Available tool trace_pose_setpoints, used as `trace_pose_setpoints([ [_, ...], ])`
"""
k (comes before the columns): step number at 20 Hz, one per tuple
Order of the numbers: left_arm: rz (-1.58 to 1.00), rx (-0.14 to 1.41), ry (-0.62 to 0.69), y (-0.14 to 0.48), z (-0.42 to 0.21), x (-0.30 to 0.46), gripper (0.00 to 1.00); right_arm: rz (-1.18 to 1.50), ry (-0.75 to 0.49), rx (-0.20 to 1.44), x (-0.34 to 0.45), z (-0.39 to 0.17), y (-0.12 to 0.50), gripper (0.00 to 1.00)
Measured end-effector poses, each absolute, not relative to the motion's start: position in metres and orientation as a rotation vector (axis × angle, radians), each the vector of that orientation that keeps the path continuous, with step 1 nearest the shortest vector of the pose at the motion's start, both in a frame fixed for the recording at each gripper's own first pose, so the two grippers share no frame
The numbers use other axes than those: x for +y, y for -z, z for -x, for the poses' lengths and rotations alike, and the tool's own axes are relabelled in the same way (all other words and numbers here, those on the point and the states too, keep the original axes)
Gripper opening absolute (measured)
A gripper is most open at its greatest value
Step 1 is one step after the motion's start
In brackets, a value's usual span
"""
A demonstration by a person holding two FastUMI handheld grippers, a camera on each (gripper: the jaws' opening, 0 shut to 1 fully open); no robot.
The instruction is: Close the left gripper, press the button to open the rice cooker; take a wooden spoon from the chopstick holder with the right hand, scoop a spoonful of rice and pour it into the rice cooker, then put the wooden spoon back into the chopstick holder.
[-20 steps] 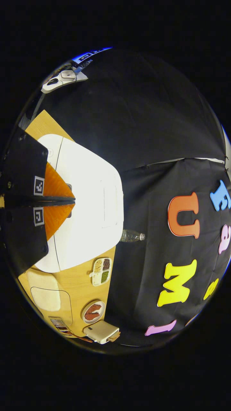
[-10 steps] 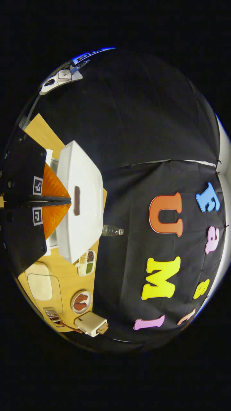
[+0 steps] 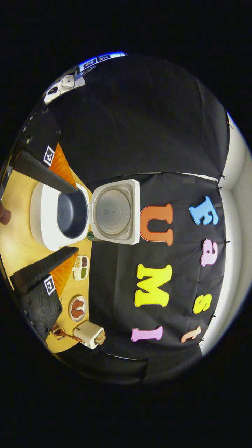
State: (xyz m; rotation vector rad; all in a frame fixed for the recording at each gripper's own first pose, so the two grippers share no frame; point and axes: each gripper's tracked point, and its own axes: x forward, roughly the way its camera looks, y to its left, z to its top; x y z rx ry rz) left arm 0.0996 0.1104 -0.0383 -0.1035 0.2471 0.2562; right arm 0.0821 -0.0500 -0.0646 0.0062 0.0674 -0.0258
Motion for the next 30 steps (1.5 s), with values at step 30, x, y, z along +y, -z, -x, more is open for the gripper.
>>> trace_pose_setpoints([
  [30,-0.127,-0.091,-0.006,0.008,0.054,-0.054,0.95,-0.137,-0.111,0.497,-0.003,-0.298,0.298,1.0],
])
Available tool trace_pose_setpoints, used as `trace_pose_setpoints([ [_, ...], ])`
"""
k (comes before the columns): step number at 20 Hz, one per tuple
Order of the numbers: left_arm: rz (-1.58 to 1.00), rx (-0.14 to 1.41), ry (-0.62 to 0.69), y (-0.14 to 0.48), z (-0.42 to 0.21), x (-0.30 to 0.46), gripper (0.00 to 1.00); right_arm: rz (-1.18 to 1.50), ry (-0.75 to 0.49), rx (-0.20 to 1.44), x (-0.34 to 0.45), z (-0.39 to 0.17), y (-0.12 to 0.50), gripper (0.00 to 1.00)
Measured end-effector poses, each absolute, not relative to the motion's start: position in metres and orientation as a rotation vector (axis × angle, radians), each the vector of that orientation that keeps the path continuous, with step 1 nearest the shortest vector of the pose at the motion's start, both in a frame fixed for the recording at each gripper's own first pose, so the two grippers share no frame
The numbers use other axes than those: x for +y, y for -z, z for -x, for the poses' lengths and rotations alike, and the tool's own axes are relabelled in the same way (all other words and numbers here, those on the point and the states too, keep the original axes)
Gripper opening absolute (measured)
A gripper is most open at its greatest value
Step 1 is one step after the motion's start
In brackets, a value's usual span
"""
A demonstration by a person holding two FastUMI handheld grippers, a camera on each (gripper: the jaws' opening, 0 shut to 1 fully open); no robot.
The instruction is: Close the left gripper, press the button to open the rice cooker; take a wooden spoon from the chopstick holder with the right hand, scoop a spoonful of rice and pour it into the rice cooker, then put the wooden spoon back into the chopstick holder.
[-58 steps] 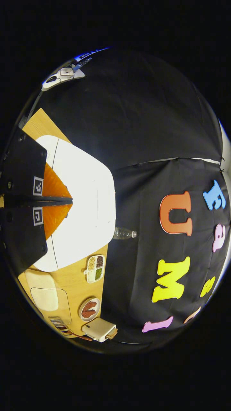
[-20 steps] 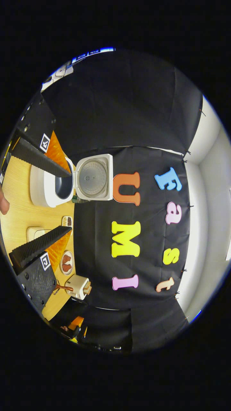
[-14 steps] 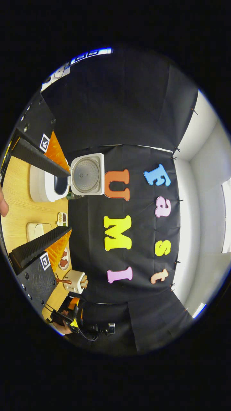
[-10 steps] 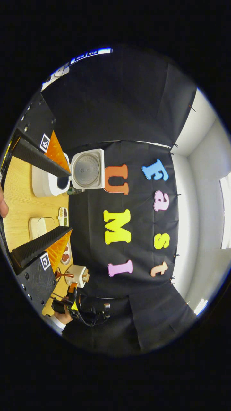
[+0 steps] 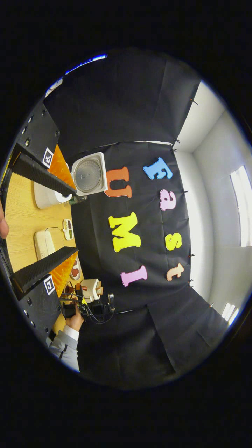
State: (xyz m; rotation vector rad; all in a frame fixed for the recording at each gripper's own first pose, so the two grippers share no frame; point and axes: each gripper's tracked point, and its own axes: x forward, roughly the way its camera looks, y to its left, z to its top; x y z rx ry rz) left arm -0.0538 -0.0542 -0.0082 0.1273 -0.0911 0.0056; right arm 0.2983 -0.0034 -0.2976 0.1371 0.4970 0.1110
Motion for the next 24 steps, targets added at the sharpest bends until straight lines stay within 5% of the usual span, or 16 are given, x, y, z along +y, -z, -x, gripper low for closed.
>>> trace_pose_setpoints([
  [6,-0.091,-0.099,-0.033,0.006,0.063,-0.04,0.95,-0.154,-0.109,0.588,0.001,-0.304,0.311,1.0],
  [8,-0.089,-0.1,-0.035,0.006,0.064,-0.037,0.95,-0.212,-0.169,0.61,0.016,-0.296,0.308,0.88],
  [11,-0.069,-0.092,-0.037,0.01,0.067,-0.034,0.95,-0.288,-0.136,0.617,0.008,-0.29,0.306,0.2],
  [24,-0.013,-0.108,-0.09,0.014,0.119,0.0,0.95,-0.11,-0.054,0.313,0.021,-0.235,0.167,0.16],
])
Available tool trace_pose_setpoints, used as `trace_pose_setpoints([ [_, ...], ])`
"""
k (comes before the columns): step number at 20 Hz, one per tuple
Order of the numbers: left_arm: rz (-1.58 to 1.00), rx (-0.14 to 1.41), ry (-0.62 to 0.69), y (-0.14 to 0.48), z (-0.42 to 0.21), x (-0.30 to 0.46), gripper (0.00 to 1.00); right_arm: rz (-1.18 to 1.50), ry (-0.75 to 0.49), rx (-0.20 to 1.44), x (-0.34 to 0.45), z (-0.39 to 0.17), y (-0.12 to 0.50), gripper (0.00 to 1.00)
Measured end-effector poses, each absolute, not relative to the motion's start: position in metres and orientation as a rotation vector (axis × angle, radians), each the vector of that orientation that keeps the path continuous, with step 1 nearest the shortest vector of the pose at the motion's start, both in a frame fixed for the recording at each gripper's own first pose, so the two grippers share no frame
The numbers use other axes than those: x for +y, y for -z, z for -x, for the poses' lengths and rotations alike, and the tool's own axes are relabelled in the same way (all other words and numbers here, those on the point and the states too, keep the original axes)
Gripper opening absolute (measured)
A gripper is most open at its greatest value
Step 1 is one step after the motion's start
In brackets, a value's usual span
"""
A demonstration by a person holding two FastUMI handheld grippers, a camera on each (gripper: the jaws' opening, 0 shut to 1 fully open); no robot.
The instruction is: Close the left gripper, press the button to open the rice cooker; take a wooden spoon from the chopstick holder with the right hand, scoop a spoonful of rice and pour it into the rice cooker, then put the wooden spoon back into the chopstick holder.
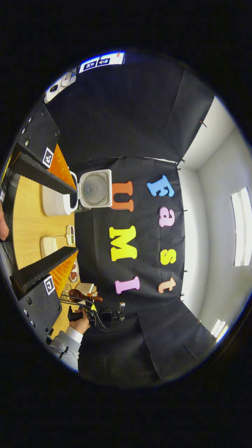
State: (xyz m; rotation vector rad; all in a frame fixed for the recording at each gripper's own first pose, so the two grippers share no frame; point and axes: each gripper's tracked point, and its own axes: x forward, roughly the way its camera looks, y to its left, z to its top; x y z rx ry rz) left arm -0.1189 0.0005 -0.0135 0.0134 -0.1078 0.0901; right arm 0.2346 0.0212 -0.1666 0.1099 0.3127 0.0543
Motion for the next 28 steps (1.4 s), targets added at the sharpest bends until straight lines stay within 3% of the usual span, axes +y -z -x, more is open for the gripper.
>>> trace_pose_setpoints([
  [6,0.013,-0.149,-0.074,0.006,0.131,0.002,0.95,-0.096,-0.072,0.265,0.07,-0.226,0.145,0.15],
  [14,0.025,-0.071,-0.108,0.031,0.123,0.019,0.95,-0.044,-0.134,0.199,0.161,-0.216,0.156,0.15],
  [22,0.03,-0.035,-0.137,0.049,0.117,0.038,0.95,0.002,-0.174,0.277,0.221,-0.219,0.223,0.15],
  [28,0.029,0.004,-0.127,0.066,0.111,0.037,0.95,0.049,-0.072,0.298,0.213,-0.234,0.255,0.16],
])
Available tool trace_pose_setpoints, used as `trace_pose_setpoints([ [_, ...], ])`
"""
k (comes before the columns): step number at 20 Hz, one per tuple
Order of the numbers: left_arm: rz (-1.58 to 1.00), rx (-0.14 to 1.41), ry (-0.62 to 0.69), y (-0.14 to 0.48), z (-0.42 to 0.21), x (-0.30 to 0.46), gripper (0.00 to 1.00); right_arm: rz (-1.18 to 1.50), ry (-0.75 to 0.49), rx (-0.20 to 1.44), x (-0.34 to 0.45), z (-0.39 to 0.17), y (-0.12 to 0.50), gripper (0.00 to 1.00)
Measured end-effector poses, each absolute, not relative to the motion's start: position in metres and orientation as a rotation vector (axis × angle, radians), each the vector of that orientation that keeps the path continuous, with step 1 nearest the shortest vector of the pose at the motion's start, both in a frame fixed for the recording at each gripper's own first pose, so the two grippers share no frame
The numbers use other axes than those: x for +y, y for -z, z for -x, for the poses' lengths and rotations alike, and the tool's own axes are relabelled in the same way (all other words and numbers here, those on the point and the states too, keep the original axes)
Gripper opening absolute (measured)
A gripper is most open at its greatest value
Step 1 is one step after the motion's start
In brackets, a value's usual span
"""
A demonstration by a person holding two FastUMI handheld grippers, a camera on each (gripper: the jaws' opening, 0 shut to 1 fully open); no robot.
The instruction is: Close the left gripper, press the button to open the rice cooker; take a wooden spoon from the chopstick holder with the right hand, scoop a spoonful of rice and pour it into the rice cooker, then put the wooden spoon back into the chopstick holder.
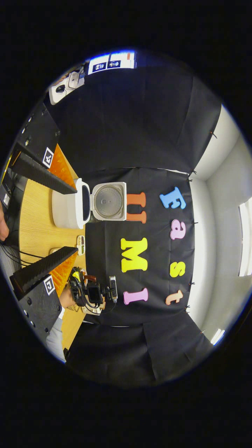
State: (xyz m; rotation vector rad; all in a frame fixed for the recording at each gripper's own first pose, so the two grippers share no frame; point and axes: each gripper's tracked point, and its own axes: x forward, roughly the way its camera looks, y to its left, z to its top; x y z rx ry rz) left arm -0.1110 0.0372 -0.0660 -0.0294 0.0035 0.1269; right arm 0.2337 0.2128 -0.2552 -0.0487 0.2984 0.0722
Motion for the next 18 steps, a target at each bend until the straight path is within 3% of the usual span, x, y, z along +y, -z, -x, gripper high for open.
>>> trace_pose_setpoints([
  [9,0.033,-0.007,-0.104,0.063,0.111,0.03,0.95,-0.062,-0.169,0.412,0.242,-0.201,0.266,0.16],
  [14,0.03,0.002,-0.101,0.066,0.108,0.029,0.95,-0.23,-0.298,0.515,0.265,-0.197,0.275,0.16],
  [18,0.032,0.004,-0.104,0.069,0.11,0.032,0.95,-0.362,-0.325,0.562,0.261,-0.2,0.278,0.16],
])
